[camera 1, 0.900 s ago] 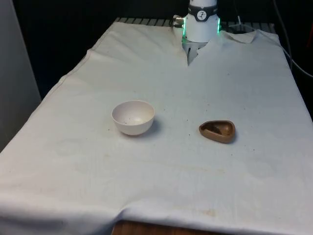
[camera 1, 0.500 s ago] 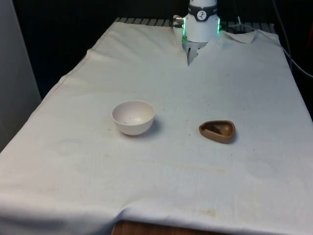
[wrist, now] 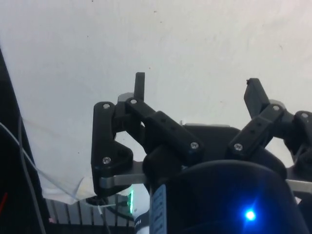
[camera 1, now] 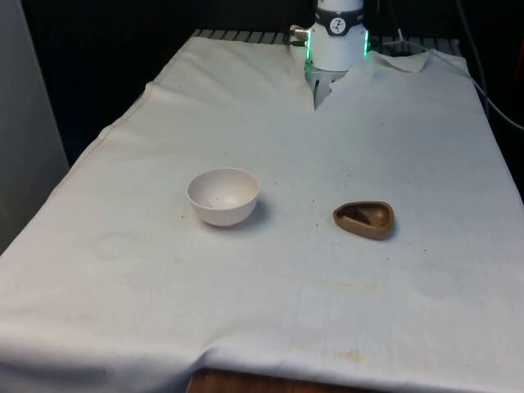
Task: Pour the coffee beans from the cup into the bowl.
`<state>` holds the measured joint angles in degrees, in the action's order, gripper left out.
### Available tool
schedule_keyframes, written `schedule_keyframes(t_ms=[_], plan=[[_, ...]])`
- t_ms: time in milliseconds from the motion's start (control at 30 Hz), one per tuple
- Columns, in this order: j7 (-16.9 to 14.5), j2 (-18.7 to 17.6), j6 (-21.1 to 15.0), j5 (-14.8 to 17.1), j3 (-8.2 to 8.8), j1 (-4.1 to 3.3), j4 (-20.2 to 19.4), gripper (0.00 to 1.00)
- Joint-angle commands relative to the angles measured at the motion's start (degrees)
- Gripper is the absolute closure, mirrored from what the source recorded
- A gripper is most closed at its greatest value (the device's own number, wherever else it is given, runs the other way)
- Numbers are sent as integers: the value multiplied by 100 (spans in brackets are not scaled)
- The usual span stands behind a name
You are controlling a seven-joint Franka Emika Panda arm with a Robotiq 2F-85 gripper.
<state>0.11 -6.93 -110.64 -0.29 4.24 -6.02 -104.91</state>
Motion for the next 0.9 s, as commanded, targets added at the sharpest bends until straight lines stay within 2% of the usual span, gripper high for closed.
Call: schedule_keyframes(t_ms=[0,200,233,267,467,533,567,700,800,833,867], plan=[[86,52,-120,-63,-11,-23,-86,0],[298,138,-367,-183,-160,-17,-344,0],[229,92,-246,-126,-155,0,-264,0],[332,149,-413,-201,-183,-17,-378,0],[579,132,-653,-315,-327,-17,-521,0],[647,109,-710,-344,-367,-17,-533,0],[579,115,-636,-292,-367,0,-516,0],[814,46,-825,-407,-453,-17,-521,0],[900,6,-894,-430,-498,-17,-510,0],[837,17,-854,-378,-504,0,-516,0],[922,-6,-917,-441,-510,-17,-510,0]])
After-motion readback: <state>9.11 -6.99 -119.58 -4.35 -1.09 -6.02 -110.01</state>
